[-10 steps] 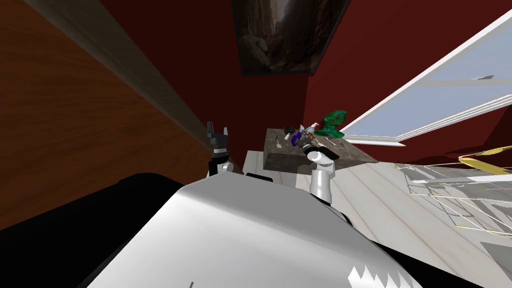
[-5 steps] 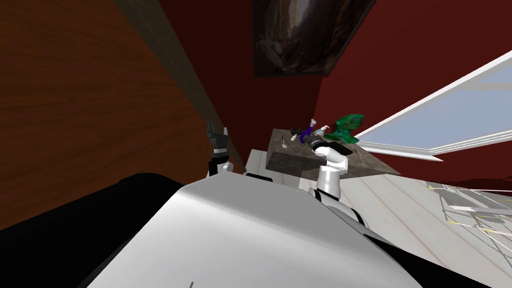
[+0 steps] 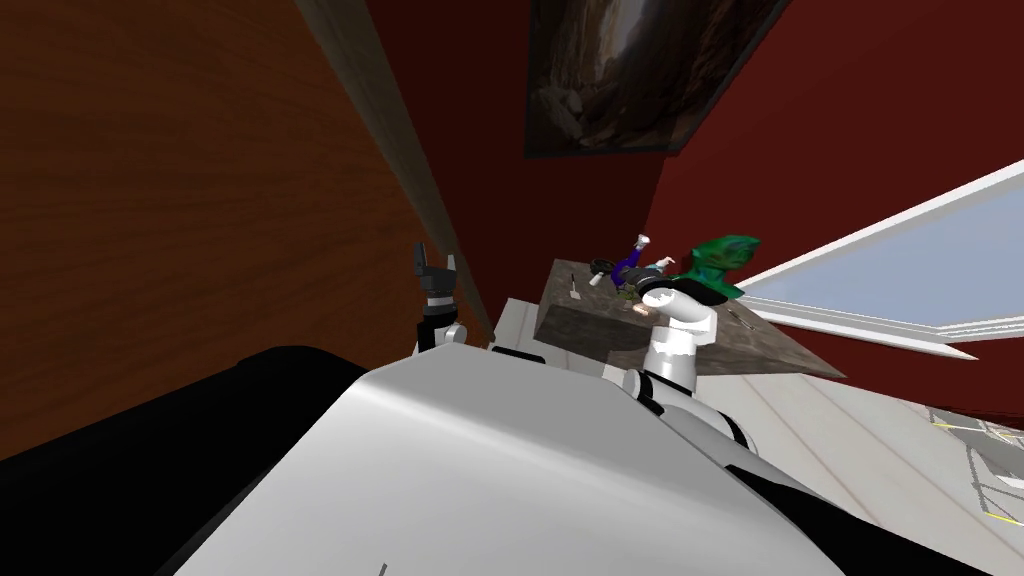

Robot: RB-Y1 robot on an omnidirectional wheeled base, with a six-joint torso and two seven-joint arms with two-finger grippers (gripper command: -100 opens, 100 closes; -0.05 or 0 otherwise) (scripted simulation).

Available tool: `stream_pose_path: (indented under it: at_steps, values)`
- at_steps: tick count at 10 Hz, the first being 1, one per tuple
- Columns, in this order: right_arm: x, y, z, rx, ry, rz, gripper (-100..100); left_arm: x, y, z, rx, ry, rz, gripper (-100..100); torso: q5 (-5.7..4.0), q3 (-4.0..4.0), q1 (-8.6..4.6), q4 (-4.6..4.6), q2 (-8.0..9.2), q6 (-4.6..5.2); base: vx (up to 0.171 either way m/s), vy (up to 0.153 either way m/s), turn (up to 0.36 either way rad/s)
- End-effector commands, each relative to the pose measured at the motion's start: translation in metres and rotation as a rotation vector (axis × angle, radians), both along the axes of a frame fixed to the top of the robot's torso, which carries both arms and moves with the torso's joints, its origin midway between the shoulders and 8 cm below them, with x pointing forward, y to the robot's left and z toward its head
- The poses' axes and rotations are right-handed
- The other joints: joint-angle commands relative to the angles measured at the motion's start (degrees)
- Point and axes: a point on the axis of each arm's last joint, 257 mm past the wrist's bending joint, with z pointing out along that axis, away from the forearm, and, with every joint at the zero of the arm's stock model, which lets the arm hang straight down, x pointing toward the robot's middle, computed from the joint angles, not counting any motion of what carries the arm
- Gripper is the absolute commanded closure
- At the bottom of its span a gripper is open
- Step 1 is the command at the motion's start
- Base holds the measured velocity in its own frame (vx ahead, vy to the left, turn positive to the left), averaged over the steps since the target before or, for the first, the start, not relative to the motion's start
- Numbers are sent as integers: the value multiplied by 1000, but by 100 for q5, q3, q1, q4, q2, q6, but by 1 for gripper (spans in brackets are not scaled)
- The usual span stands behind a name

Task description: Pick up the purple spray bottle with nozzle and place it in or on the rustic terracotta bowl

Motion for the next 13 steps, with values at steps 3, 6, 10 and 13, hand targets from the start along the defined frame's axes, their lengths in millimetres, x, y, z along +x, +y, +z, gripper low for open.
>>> stream_pose_path:
  at_steps: [3,6,10,13]
  values:
    - [3,-46,18,13,-3,-83,100,0,0,0,0,0,0,0,-2,-1,-5,1,-3,4,-10,-47,214]
    - [1,-82,28,30,0,-149,100,0,0,0,0,0,0,0,-3,-2,-18,3,-9,1,-2,-78,249]
    - [-8,-132,35,65,13,-243,100,0,0,0,0,0,0,0,-8,-4,-21,1,-10,10,7,-78,200]
    - [-16,-160,38,90,21,-297,100,0,0,0,0,0,0,0,-6,-6,-17,1,-14,-1,13,-80,200]
